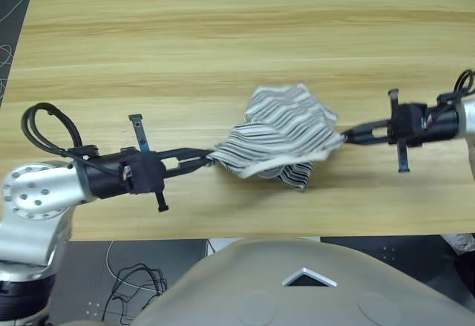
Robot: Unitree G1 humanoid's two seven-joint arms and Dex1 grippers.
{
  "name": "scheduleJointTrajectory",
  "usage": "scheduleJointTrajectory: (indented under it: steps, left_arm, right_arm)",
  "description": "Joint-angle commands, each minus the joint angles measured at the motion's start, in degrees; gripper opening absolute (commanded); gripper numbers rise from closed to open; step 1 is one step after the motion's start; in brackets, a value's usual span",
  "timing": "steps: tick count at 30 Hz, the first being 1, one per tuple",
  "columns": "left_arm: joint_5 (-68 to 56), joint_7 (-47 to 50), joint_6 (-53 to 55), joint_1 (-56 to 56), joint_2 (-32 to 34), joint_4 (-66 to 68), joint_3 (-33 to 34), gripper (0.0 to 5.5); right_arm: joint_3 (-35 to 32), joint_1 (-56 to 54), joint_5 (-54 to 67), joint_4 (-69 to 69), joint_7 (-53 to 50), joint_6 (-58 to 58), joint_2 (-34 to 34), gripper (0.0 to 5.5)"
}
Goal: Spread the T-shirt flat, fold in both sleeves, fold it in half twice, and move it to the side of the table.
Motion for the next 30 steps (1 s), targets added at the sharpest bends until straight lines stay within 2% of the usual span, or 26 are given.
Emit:
scheduleJointTrajectory:
  steps: [1,3,5,7,10,12,16,19,22,26,30]
  left_arm:
    - [-9.9,-8.4,4.4,4.3,3.6,-4.8,7.7,0.11]
    - [-10.1,-9.6,5.3,4.3,3.6,-5.9,7.7,0.11]
    - [-6.4,-7.2,6.4,-0.8,3.4,-3.5,3.3,0.11]
    - [4.9,-2.3,5.4,-9.4,2.5,3.1,-3.1,0.11]
    - [25.7,5.7,-0.5,-31.8,-0.4,21.5,-13.2,0.11]
    - [37.0,11.2,-6.2,-49.5,-3.5,38.1,-18.7,0.11]
    - [56.0,25.6,-15.7,-84.5,-8.9,76.9,-29.0,0.11]
    - [62.1,36.4,-14.7,-102.1,-12.6,95.4,-32.9,0.11]
    - [62.6,49.0,-10.0,-118.0,-16.7,106.4,-32.3,0.11]
    - [62.4,57.3,-11.1,-125.3,-17.8,111.1,-31.9,0.11]
    - [64.4,54.5,-18.2,-118.4,-18.1,114.1,-35.0,0.11]
  right_arm:
    - [-3.3,7.3,7.8,-10.8,2.1,5.0,-3.9,0.10]
    - [-2.0,7.1,7.9,-13.1,0.1,6.6,-2.6,0.10]
    - [1.1,1.7,4.3,-11.5,-5.9,8.7,2.1,0.10]
    - [4.0,-5.1,-2.0,-6.8,-12.5,8.8,7.0,0.10]
    - [4.8,-20.4,-11.6,8.6,-24.5,6.4,15.2,0.10]
    - [4.9,-34.5,-19.1,26.7,-35.1,2.0,21.1,0.10]
    - [8.5,-63.4,-33.9,64.7,-53.8,-10.5,23.3,0.10]
    - [10.1,-78.0,-38.7,79.2,-66.0,-11.1,24.8,0.10]
    - [10.5,-91.4,-41.8,86.0,-78.8,-11.0,26.4,0.10]
    - [10.2,-98.0,-43.2,88.7,-83.2,-14.6,27.1,0.10]
    - [8.8,-91.7,-42.0,90.4,-75.6,-19.6,30.0,0.10]
